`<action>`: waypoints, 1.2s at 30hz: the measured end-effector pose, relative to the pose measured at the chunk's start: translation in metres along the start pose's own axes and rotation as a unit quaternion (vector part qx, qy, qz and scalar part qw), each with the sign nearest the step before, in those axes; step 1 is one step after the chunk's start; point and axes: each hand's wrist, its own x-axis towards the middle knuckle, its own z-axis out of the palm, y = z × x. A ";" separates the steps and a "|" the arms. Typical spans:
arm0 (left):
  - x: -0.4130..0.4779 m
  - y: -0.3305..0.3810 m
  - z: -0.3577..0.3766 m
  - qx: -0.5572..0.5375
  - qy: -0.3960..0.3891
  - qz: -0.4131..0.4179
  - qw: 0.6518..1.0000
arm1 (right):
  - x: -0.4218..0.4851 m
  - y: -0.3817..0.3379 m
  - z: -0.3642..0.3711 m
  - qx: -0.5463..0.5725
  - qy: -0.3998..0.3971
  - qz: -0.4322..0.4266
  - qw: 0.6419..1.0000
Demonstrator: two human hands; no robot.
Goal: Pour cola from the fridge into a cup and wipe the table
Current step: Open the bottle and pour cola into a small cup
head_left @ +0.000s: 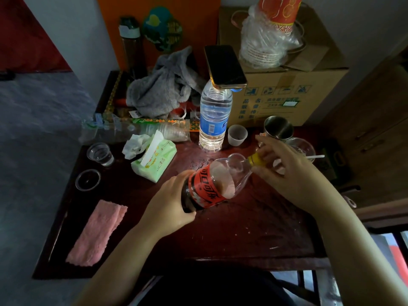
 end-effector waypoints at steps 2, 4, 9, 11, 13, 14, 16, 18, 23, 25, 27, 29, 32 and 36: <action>0.000 0.000 0.001 0.005 -0.003 0.001 1.000 | -0.001 -0.001 0.001 -0.010 0.024 0.021 0.999; 0.000 0.001 0.002 0.010 -0.005 -0.001 1.000 | -0.001 -0.002 0.002 -0.017 0.042 0.028 0.999; -0.001 -0.001 0.003 0.023 -0.012 -0.011 1.000 | -0.001 0.003 -0.002 0.011 0.010 0.006 1.000; 0.000 0.000 0.003 0.018 -0.018 -0.016 1.000 | -0.001 0.005 -0.005 0.045 0.001 -0.023 0.999; 0.001 0.000 0.004 0.012 -0.021 -0.020 1.000 | -0.001 0.008 -0.005 0.067 0.001 -0.041 0.997; 0.001 0.001 0.004 0.011 -0.022 -0.022 0.999 | -0.001 0.009 -0.005 0.074 0.000 -0.045 0.996; 0.002 0.001 0.004 0.011 -0.024 -0.028 0.999 | -0.001 0.011 -0.003 0.089 -0.005 -0.047 0.995; 0.003 0.001 0.005 0.013 -0.027 -0.034 0.999 | 0.001 0.014 -0.001 0.108 -0.010 -0.044 0.993; 0.006 0.002 0.005 0.024 -0.040 -0.050 0.998 | 0.008 0.019 0.003 0.131 0.004 -0.020 0.991; 0.008 0.003 0.005 0.029 -0.043 -0.055 0.997 | 0.010 0.022 0.005 0.133 0.005 -0.021 0.991; 0.010 0.003 0.004 0.034 -0.045 -0.061 0.997 | 0.010 0.025 0.006 0.135 0.014 -0.019 0.991; 0.012 0.001 0.003 0.040 -0.048 -0.072 0.995 | 0.011 0.030 0.005 0.134 0.048 -0.010 0.990; 0.017 -0.004 0.002 0.066 -0.051 -0.091 0.992 | 0.010 0.039 -0.001 0.120 0.096 0.018 0.988; 0.023 -0.008 -0.001 0.094 -0.048 -0.115 0.988 | 0.008 0.052 -0.004 0.084 0.093 0.030 0.992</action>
